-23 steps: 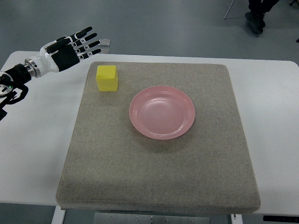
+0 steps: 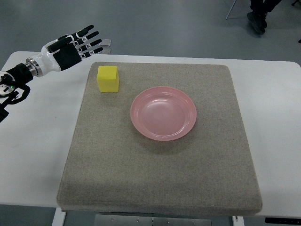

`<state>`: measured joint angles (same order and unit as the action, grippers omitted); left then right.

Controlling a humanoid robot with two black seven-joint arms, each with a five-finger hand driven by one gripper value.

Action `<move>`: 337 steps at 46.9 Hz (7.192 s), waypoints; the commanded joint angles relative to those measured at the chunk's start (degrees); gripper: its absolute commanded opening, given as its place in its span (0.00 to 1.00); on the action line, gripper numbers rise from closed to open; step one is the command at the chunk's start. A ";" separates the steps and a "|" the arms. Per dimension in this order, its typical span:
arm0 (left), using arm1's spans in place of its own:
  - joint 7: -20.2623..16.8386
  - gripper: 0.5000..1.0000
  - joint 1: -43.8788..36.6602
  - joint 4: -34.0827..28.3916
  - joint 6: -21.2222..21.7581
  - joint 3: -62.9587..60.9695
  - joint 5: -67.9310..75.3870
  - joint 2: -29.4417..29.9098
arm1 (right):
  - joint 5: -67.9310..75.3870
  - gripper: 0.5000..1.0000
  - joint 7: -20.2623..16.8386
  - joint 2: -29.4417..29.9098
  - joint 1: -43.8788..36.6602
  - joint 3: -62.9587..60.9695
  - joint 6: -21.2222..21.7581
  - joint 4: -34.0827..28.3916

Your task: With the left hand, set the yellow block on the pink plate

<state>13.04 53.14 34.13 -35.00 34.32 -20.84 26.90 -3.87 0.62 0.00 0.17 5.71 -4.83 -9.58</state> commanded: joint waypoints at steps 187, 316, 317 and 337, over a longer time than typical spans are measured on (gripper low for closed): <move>-16.55 0.00 13.83 22.72 17.25 -13.58 109.87 -3.18 | 0.00 0.85 0.00 0.00 0.00 0.00 0.00 0.00; -11.11 0.99 2.67 12.10 5.57 -1.18 15.67 -4.67 | 0.00 0.85 0.00 0.00 0.00 -0.09 0.00 0.00; -10.24 0.99 2.58 11.58 4.69 -1.01 13.82 -4.49 | 0.00 0.85 0.00 0.00 0.00 0.00 0.00 0.00; -2.32 0.99 2.23 5.51 1.95 -0.83 3.26 -4.23 | 0.09 0.85 0.00 0.00 0.09 0.00 0.17 -0.35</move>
<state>10.25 55.42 40.01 -33.05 33.49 -17.39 22.58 -3.71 0.61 0.00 0.23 5.79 -4.58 -9.83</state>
